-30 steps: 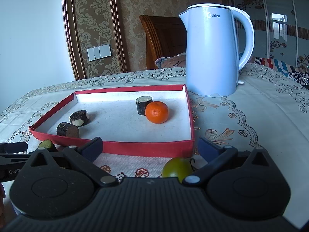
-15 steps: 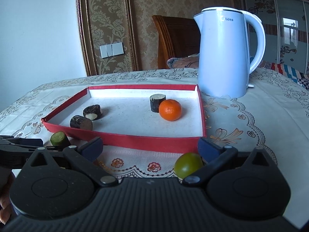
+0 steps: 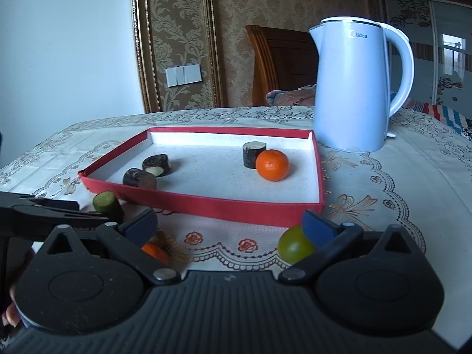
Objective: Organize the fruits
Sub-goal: 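Move left tool to the green cucumber piece while right tool moves toward an orange, then close right tool on the orange while left tool closes on the cucumber piece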
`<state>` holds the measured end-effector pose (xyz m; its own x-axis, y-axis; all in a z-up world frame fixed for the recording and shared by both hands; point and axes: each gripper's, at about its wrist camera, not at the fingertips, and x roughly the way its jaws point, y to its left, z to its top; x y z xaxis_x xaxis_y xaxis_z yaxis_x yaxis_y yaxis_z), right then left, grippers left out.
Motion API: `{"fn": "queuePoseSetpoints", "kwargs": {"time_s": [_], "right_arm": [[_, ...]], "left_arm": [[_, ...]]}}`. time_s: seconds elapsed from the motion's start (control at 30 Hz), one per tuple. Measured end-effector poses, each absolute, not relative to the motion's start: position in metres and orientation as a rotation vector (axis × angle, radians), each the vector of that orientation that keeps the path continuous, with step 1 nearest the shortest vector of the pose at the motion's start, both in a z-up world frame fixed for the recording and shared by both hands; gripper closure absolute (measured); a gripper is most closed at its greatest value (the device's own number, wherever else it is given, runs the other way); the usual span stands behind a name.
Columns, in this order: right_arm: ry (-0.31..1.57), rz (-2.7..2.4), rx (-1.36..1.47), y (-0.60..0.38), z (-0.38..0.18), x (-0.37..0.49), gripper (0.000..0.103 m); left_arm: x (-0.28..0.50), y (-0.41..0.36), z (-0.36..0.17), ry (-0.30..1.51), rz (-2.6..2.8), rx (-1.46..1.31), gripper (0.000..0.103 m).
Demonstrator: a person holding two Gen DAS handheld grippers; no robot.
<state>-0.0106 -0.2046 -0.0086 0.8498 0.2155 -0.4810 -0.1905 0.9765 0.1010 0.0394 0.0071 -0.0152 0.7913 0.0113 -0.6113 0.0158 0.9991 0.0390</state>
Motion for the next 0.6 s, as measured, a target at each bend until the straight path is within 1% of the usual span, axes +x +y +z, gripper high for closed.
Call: {"fn": "queuePoseSetpoints", "kwargs": {"time_s": [0.17,0.27,0.4,0.53,0.6], "right_arm": [[0.524,0.271,0.018,-0.200,-0.009,-0.022,0.000],[0.548,0.327,-0.058,-0.189,-0.015,-0.034,0.000],[0.513,0.349,-0.139,-0.176,-0.014,-0.046,0.000],[0.570,0.329,-0.186,-0.166,-0.019,-0.038,0.000],[0.587,0.326,-0.178,-0.164,-0.019,-0.034,0.004]], "left_arm": [[0.040,0.007,-0.016,0.660,0.001,0.039,0.027],[0.040,0.008,-0.016,0.659,0.001,0.040,0.027],[0.040,0.008,-0.016,0.659,0.001,0.040,0.027],[0.040,0.008,-0.016,0.660,0.001,0.039,0.027],[0.040,0.008,-0.016,0.659,0.001,0.040,0.027]]}}
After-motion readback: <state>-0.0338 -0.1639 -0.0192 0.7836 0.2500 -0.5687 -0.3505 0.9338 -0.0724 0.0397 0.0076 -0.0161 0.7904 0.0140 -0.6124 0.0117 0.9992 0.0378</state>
